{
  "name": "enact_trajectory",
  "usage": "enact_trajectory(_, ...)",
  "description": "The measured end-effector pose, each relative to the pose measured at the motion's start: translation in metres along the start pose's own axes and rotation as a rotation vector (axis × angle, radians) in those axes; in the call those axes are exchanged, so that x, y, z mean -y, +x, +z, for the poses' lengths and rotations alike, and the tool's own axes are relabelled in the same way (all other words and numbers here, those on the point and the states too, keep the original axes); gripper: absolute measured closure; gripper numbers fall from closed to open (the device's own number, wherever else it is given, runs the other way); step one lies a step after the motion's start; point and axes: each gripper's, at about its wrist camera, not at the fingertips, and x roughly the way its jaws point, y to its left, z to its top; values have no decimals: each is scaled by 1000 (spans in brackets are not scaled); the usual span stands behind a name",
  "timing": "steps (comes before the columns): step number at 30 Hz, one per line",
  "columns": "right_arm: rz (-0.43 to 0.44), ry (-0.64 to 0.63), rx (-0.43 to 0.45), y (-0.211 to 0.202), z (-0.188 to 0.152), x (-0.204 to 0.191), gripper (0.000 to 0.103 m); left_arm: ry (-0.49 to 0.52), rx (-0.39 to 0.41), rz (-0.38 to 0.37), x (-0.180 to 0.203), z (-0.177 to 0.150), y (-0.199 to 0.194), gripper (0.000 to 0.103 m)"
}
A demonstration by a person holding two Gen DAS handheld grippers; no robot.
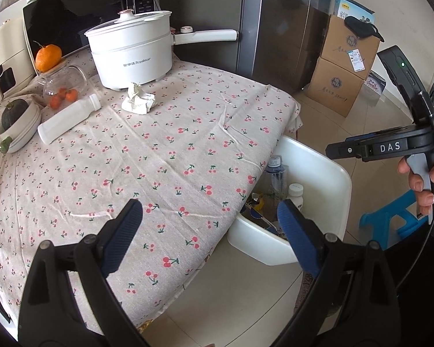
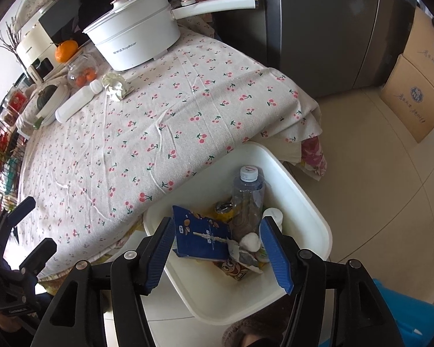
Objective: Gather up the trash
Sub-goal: 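Carry the wrapper and tissue ball over the bin and open both tools, then grasp the frosted white bottle with left tool while right tool grasps crumpled tissue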
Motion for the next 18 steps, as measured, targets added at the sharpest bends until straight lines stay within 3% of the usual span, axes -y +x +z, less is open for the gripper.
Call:
enact_trajectory(11, -15, -25, 24, 2, 15, -30, 24, -46, 2, 46, -28, -2, -7, 8)
enact_trajectory(18, -10, -117, 15, 18, 53, -77, 21, -33, -38, 168, -85, 5, -2, 6)
